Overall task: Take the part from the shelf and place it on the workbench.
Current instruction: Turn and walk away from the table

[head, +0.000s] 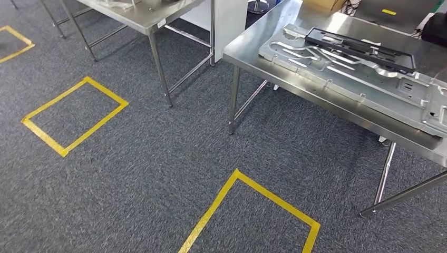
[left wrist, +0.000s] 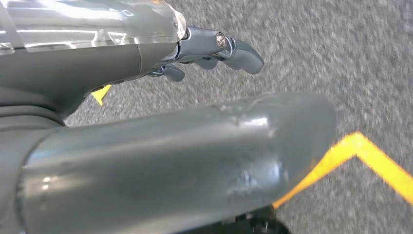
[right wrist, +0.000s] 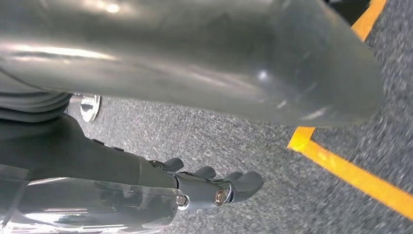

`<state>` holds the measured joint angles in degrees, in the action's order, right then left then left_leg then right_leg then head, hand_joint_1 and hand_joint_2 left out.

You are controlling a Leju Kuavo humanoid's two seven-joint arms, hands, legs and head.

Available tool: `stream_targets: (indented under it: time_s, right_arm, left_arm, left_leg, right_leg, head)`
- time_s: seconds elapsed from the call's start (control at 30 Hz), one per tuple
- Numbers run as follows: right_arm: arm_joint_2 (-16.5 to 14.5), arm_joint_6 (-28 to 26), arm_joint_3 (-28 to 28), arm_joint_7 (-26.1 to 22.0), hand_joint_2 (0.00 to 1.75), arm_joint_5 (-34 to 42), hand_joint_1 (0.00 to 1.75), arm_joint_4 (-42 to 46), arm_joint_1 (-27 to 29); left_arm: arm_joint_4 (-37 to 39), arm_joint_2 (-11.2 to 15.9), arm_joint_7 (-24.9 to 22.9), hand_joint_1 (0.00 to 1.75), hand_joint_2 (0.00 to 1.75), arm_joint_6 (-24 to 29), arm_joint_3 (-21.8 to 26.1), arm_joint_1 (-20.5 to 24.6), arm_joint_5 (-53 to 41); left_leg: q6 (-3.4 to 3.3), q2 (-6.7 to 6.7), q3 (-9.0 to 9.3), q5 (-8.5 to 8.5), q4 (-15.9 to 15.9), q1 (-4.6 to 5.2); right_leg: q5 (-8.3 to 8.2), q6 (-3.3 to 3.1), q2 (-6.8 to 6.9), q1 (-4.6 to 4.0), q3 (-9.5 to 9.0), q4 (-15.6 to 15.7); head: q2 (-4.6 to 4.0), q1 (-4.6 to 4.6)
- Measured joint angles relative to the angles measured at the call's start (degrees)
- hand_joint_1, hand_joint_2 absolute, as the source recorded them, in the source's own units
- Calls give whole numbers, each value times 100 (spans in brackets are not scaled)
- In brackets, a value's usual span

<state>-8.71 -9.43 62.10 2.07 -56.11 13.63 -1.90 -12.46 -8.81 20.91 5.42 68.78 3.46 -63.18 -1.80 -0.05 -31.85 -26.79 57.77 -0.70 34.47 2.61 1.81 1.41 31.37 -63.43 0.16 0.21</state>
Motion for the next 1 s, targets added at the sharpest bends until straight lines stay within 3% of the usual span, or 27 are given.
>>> stream_targets:
  time_s: [0.07, 0.1, 0.13, 0.2, 0.27, 0.33, 0.4, 0.43, 0.47, 0.53, 0.57, 0.6, 0.63, 0.67, 0.73, 0.8, 0.83, 0.9, 0.93, 1.0]
  right_arm:
    - [5, 20, 0, 17, 0, -4, 0, -3, 13]
    - [8, 34, 0, 29, 0, -8, 0, -6, 17]
    - [9, 44, 0, 42, 0, -12, 0, -8, 20]
    - [10, 57, -1, 64, 0, -22, 0, -11, 22]
    - [23, 60, -2, 77, 0, -30, 0, -12, 21]
    - [39, 60, -4, 79, 0, -33, 0, -16, 12]
    - [43, 72, -9, 81, 0, -36, 0, -21, 3]
    - [45, 86, -12, 86, 0, -37, 0, -22, 4]
    - [47, 109, -14, 90, 0, -36, 0, -22, 11]
    - [52, 153, -15, 111, 0, -35, 0, -23, 34]
    - [53, 168, -15, 125, 0, -35, 0, -25, 44]
    - [54, 175, -15, 139, 0, -36, 0, -25, 49]
    - [54, 178, -15, 149, 0, -36, 0, -26, 49]
    - [54, 179, -15, 157, 0, -37, 0, -26, 45]
    - [54, 184, -15, 164, 0, -41, 0, -27, 34]
    - [54, 197, -15, 168, 0, -50, 0, -28, 27]
    - [54, 205, -15, 170, 0, -57, 0, -29, 19]
    - [54, 214, -15, 173, 0, -66, 0, -30, -9]
    - [54, 216, -15, 175, 0, -68, 0, -30, -22]
    - [55, 218, -15, 179, 0, -69, 0, -31, -23]
  left_arm:
    - [0, -1, 2, 0, 0, -5, 0, 9, -4]
    - [0, -1, 2, 0, 0, -8, 0, 7, -8]
    - [0, -2, 3, 0, 0, -10, 0, 4, -13]
    - [1, -2, 4, 0, 0, -9, 0, 0, -27]
    - [1, -7, 9, 0, 0, -7, 0, 6, -40]
    - [1, -15, 15, 0, 0, 0, 0, 16, -47]
    - [0, -20, 18, 0, 0, 2, -1, 16, -53]
    - [0, -21, 19, 0, 0, 0, -2, 11, -55]
    - [0, -22, 21, 0, 0, -2, -2, 9, -57]
    - [0, -22, 21, 0, 0, -3, -2, 18, -60]
    - [0, -25, 20, 0, 0, -3, -2, 24, -61]
    - [0, -27, 18, 0, 0, -3, -2, 26, -61]
    - [0, -29, 15, 0, 0, -3, -2, 21, -62]
    - [0, -30, 13, 0, 0, -3, -2, 14, -62]
    - [0, -29, 5, 0, 0, 0, -2, 7, -61]
    - [0, -28, 0, 0, 0, 2, -2, 18, -60]
    - [0, -28, -1, 0, 0, 2, -2, 19, -60]
    - [0, -28, -4, 0, 0, 3, -2, 8, -60]
    - [0, -29, -5, 0, 0, 4, -2, 0, -60]
    - [0, -32, -9, 0, 0, 5, -2, 2, -59]
  left_leg:
    - [-31, -117, -23, 15, 2, 25]
    - [-38, -186, -27, 17, 7, 41]
    - [-42, -260, -27, 17, 15, 56]
    - [-45, -415, -22, 13, 38, 80]
    - [-26, -540, -39, 13, 61, 89]
    - [36, -649, -92, 26, 71, 61]
    - [115, -763, -128, 43, 61, 30]
    - [146, -717, -144, 19, 92, 36]
    - [171, -589, -202, -68, 222, 41]
    - [217, -229, -485, -413, 831, 39]
    - [241, -116, -672, -602, 1222, 23]
    - [264, -67, -813, -713, 1522, 8]
    - [280, -43, -861, -718, 1638, -4]
    - [290, -19, -795, -619, 1535, -13]
    - [283, 121, -384, -273, 805, -18]
    - [231, 305, -38, -91, 189, 6]
    - [198, 345, 15, -83, 75, 24]
    - [130, 253, -1, -71, 52, 44]
    - [94, 202, 4, -52, 24, 36]
    - [19, 100, 25, -3, -33, 13]
  right_leg:
    - [299, -21, -136, -16, 382, -720]
    - [314, -36, -152, -25, 502, -923]
    - [214, -58, -164, -31, 529, -926]
    - [-218, -129, -233, -53, 315, -380]
    - [-508, -213, -491, -66, 44, 275]
    - [-538, -250, -684, -79, -37, 513]
    - [-559, -275, -608, -81, -58, 576]
    - [-574, -300, -536, -71, -89, 625]
    - [-590, -330, -449, -56, -119, 669]
    - [-600, -370, -264, -55, -157, 716]
    - [-593, -380, -168, -63, -158, 713]
    - [-583, -381, -77, -69, -156, 706]
    - [-571, -376, 8, -72, -156, 698]
    - [-557, -366, 88, -70, -160, 688]
    - [-519, -332, 227, -67, -185, 662]
    - [-477, -272, 335, -89, -217, 637]
    - [-466, -238, 380, -100, -232, 633]
    - [-458, -174, 459, -104, -264, 648]
    - [-430, -139, 420, -92, -275, 632]
    - [-207, -89, 160, -67, -161, 347]
  head:
    - [0, 4]
    - [0, 4]
    - [0, 4]
    - [-1, 5]
    - [0, -3]
    - [0, -16]
    - [-1, -14]
    - [-1, -14]
    - [0, -29]
    - [-1, -67]
    - [-1, -83]
    - [-1, -86]
    - [-1, -86]
    - [-1, -87]
    - [-1, -89]
    - [0, -82]
    - [0, -76]
    - [-1, -69]
    - [-1, -65]
    - [0, -43]
